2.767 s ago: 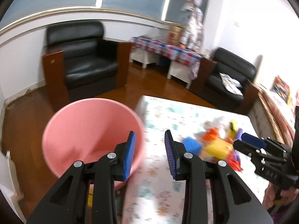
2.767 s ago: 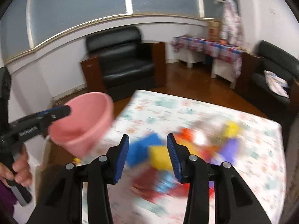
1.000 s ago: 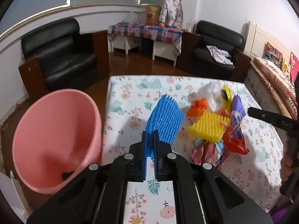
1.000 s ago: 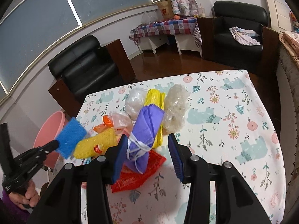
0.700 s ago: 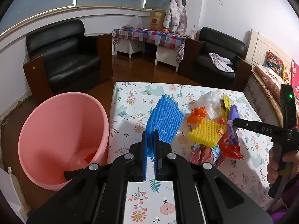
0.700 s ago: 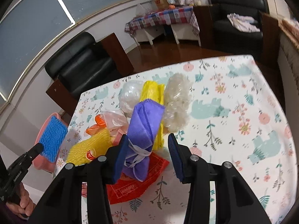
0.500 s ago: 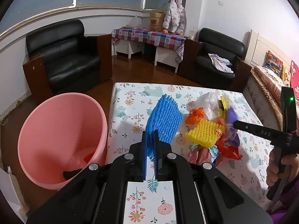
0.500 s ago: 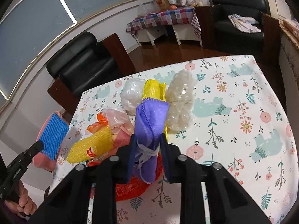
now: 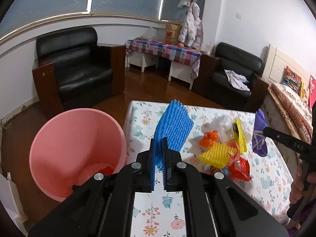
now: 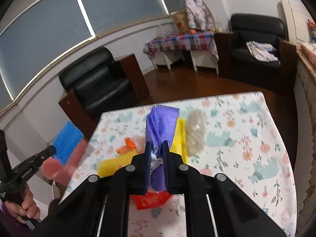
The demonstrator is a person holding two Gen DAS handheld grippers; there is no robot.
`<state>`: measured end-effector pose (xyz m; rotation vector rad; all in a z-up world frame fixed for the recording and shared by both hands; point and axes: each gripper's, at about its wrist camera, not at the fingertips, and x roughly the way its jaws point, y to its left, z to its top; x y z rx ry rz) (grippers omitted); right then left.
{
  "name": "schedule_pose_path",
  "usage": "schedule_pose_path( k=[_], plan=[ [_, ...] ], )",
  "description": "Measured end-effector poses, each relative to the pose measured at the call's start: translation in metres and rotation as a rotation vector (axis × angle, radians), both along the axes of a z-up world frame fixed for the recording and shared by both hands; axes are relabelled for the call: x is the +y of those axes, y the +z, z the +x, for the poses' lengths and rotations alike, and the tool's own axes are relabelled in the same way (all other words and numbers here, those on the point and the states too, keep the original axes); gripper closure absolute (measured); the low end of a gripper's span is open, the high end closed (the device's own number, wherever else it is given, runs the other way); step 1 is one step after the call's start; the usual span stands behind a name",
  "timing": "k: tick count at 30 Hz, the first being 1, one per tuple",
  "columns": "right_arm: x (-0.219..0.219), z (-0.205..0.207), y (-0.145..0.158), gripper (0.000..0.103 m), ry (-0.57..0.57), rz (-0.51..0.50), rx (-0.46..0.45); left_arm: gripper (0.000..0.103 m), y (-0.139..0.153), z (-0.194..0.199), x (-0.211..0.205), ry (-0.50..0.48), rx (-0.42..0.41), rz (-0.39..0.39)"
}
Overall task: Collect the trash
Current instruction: 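Carry sponge and cloth over the pink bucket and release both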
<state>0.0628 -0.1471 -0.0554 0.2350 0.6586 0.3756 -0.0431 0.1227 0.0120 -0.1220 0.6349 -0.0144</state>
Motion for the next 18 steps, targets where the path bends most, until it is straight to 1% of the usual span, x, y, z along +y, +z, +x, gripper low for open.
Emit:
schedule_pose_path(
  k=[7, 18],
  plan=[
    [0.044, 0.001, 0.027, 0.092, 0.106, 0.005, -0.049, 0.098, 0.013, -0.014, 0.02, 0.076, -0.042, 0.011],
    [0.136, 0.005, 0.045, 0.092, 0.298, -0.014, -0.075, 0.098, 0.019, -0.03, 0.064, 0.221, -0.051, -0.002]
  ],
)
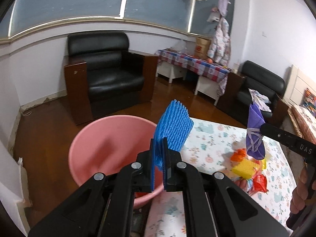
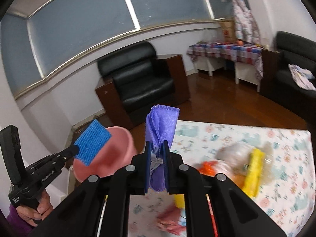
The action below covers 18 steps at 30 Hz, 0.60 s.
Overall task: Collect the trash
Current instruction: 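Carry sponge and cloth over the pink bucket and release both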
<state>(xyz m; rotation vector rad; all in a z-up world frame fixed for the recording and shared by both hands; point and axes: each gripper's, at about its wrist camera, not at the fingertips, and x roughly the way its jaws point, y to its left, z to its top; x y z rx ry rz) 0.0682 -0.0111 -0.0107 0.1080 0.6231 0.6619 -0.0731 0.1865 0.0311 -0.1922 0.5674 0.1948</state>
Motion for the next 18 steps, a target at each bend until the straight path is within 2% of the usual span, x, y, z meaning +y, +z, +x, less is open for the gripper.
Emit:
schedule_pose_path(
  k=[9, 18],
  plan=[
    [0.074, 0.005, 0.0, 0.092, 0.13, -0.03, -0.001, 0.098, -0.005, -0.007, 0.031, 0.099, 0.015, -0.011],
    [0.13, 0.019, -0.022, 0.092, 0.2, -0.074, 0.058, 0.098, -0.023, -0.005, 0.059, 0.163, 0.061, -0.025]
  ],
)
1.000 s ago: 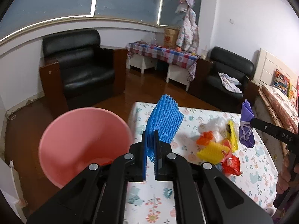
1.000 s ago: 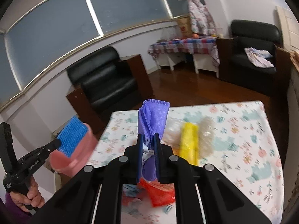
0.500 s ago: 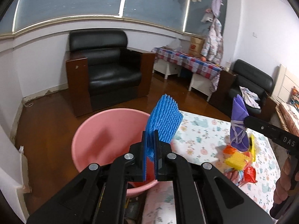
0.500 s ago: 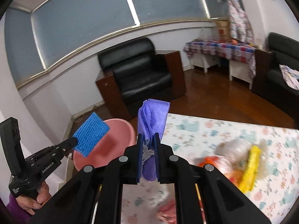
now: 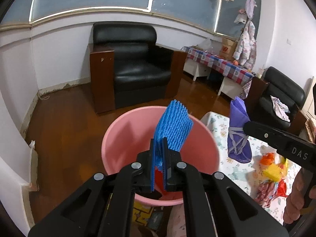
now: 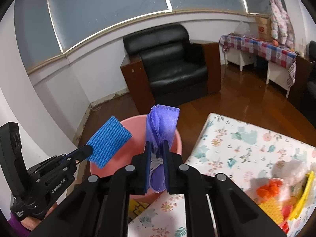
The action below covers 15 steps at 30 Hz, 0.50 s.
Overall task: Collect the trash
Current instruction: 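Carry sponge and cloth over the pink bucket and release both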
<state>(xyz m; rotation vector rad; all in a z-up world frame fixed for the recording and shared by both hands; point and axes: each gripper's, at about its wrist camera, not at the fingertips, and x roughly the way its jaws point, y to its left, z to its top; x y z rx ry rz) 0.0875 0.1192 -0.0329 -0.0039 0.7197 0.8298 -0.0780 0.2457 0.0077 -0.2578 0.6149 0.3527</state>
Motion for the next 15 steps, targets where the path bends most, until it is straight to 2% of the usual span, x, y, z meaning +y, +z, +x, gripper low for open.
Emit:
schedule_pose_path(
  k=[11, 15],
  plan=[
    [0.042, 0.009, -0.03, 0.091, 0.052, -0.051, 0.049, 0.098, -0.025, 0.007, 0.02, 0.038, 0.065, -0.036],
    [0.05, 0.01, -0.036, 0.087, 0.056, -0.06, 0.065, 0.098, -0.029, 0.007, 0.023, 0.041, 0.075, -0.036]
  ],
)
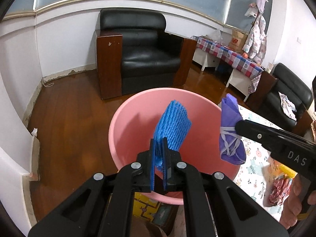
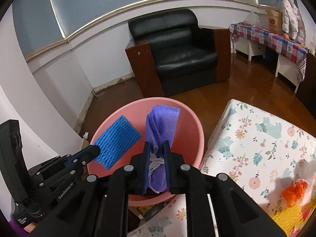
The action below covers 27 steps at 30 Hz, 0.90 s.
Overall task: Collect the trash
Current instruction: 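Carry sponge and cloth over the pink bucket and release both, then return both grippers to the remaining trash on the table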
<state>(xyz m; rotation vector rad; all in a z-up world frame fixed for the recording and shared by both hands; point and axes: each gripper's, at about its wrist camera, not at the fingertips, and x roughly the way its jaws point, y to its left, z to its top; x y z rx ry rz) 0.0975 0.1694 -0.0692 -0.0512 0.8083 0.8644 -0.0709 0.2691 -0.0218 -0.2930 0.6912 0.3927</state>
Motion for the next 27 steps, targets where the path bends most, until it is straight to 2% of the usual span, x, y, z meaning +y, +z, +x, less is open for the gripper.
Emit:
schedule_pose_path(
  k=[2, 4, 5, 6, 11, 18, 23, 27],
  plan=[
    [0.002, 0.001, -0.002, 0.085, 0.005, 0.001, 0.012, 0.097, 0.0, 0.0, 0.0, 0.0, -0.001, 0.001],
    [0.002, 0.001, -0.003, 0.078, 0.008, 0.001, 0.013, 0.097, 0.001, 0.0, 0.0, 0.001, 0.0, 0.002],
    [0.003, 0.001, -0.003, 0.068, 0.011, 0.003, 0.013, 0.096, 0.001, 0.0, 0.001, 0.0, 0.002, 0.002],
    [0.002, 0.001, -0.003, 0.064, 0.01, 0.007, 0.01, 0.094, 0.001, 0.001, 0.0, -0.001, 0.003, 0.0],
    [-0.002, -0.002, 0.0, 0.064, 0.007, 0.017, -0.003, 0.074, 0.003, -0.001, -0.001, -0.006, -0.004, -0.005],
    [-0.021, -0.012, 0.007, 0.064, -0.009, 0.031, -0.017, 0.073, 0.01, -0.003, -0.009, -0.031, -0.022, -0.001],
    [-0.049, -0.019, 0.016, 0.064, -0.053, 0.016, -0.04, 0.073, 0.019, -0.005, -0.021, -0.065, -0.046, -0.001],
    [-0.081, -0.025, 0.023, 0.064, -0.091, 0.013, -0.058, 0.073, 0.027, -0.002, -0.041, -0.128, -0.066, -0.004]
  ],
)
